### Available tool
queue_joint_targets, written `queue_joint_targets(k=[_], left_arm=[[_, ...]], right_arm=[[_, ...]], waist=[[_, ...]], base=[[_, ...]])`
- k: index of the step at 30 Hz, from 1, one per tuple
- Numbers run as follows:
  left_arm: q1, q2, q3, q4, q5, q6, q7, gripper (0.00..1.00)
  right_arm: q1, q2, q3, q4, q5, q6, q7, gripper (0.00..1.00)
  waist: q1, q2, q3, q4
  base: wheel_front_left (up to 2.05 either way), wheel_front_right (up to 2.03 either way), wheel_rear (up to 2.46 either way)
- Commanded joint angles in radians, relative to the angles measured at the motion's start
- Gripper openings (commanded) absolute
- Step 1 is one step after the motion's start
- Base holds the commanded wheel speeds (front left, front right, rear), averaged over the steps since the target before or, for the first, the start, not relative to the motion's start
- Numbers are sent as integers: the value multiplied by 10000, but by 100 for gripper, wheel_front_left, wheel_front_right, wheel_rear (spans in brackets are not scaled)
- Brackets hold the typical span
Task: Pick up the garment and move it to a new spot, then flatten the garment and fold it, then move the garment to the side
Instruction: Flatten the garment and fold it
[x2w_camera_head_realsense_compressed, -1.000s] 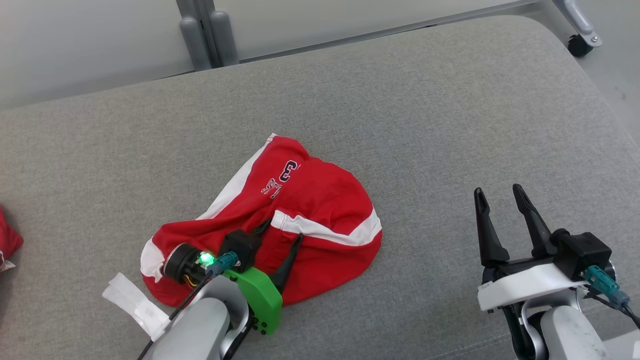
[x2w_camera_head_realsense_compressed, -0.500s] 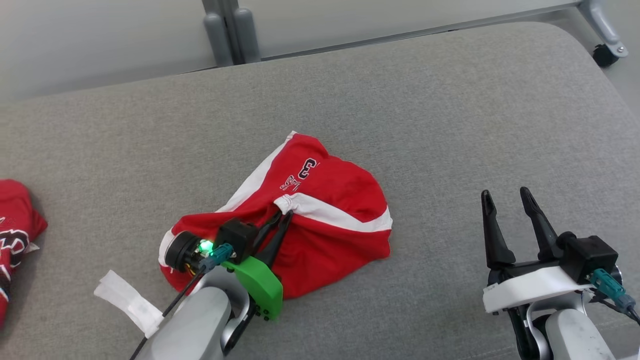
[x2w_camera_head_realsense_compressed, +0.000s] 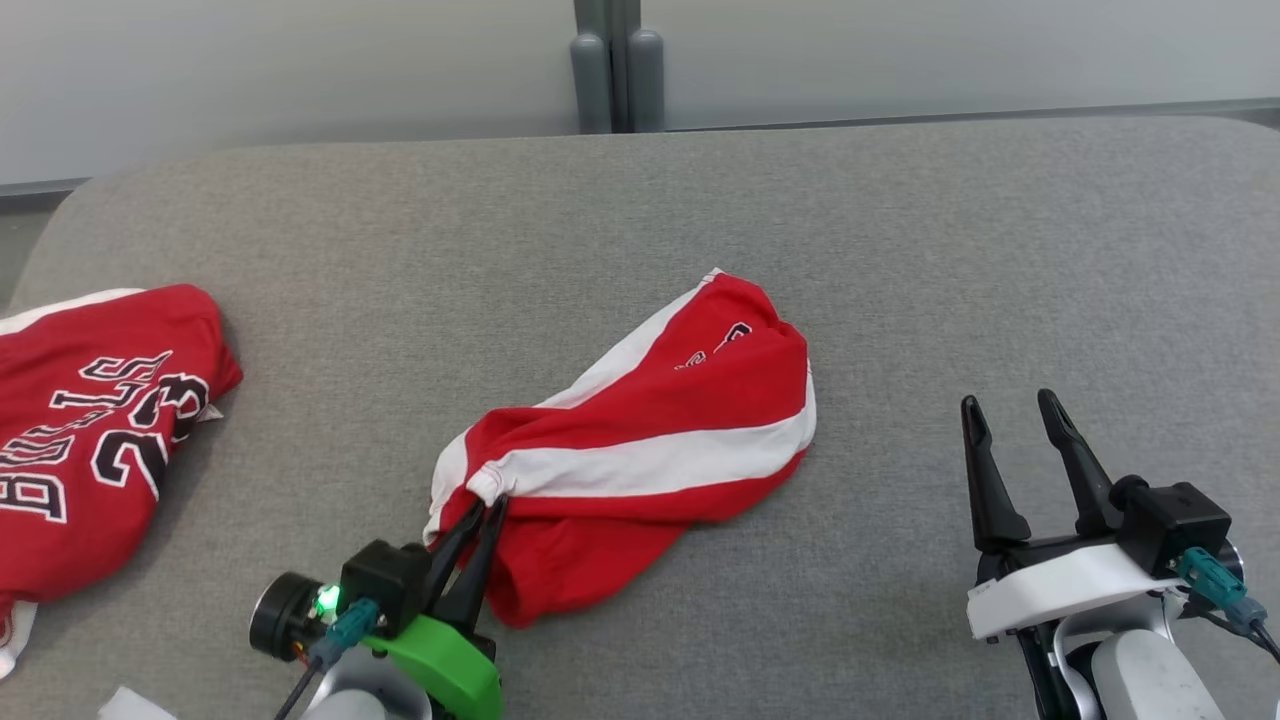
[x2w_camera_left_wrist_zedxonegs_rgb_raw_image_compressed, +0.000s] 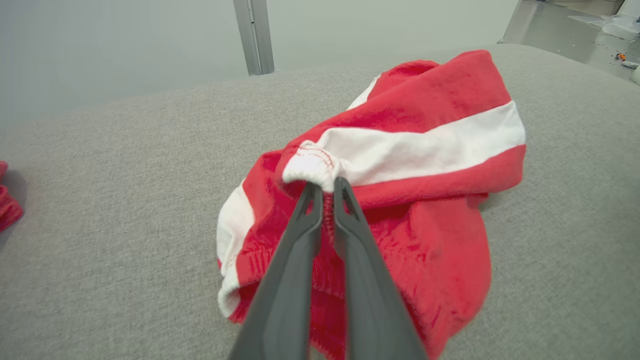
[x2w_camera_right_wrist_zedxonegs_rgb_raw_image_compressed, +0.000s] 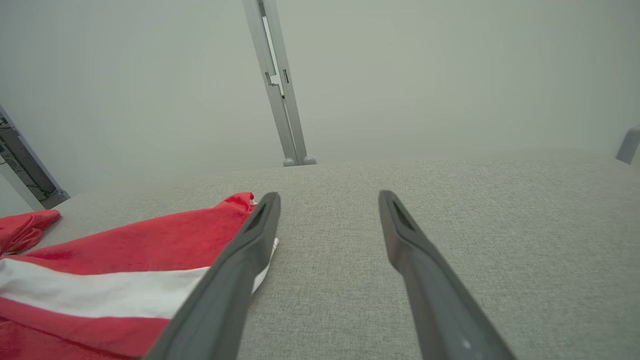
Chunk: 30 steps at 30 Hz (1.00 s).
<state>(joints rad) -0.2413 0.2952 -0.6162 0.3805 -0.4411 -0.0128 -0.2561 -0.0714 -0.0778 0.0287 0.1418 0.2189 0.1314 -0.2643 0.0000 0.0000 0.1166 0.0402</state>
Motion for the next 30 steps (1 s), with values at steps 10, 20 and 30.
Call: queue_joint_targets(k=[10, 20, 30], left_arm=[[2194, 271, 278, -567, -816, 714, 112, 0], [2455, 51, 330, -751, -906, 724, -25, 100], [2499, -255, 1565, -1634, -425, 945, -92, 100]], right_arm=[[51, -94, 3, 216, 22, -14, -2, 100], [257, -144, 52, 543, 68, -14, -2, 100], [496, -175, 112, 691, 73, -14, -2, 100]], waist=[[0, 0, -151, 771], [0, 0, -574, 904], [0, 0, -1004, 760]], base=[[0, 0, 0], [0, 0, 0], [0, 0, 0]])
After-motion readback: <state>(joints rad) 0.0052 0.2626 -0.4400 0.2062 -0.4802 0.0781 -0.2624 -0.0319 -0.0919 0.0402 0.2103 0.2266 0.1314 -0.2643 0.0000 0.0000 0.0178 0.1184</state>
